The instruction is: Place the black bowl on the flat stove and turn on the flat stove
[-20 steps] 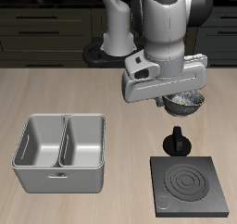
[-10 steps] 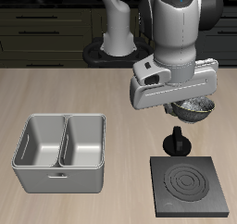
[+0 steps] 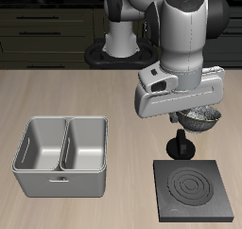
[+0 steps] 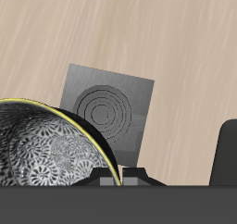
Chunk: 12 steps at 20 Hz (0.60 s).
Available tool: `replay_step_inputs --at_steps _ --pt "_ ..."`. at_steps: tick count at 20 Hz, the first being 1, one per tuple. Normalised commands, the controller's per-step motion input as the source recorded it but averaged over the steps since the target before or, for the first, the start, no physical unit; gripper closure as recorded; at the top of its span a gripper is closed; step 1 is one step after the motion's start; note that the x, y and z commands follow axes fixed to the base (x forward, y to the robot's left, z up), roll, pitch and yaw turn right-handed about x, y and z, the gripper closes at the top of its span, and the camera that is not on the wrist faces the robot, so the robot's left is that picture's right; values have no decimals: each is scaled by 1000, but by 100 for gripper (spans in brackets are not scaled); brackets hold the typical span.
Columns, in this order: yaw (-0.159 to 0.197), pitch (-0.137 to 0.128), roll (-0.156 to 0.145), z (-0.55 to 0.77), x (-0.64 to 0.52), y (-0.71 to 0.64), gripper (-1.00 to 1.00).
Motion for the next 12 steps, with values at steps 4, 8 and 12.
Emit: replay_step_inputs --at_steps 4,8,12 --pt "15 2 -24 -15 278 46 100" --pt "9 -8 -13 -9 180 76 100" --pt "7 -37 9 70 89 166 100"
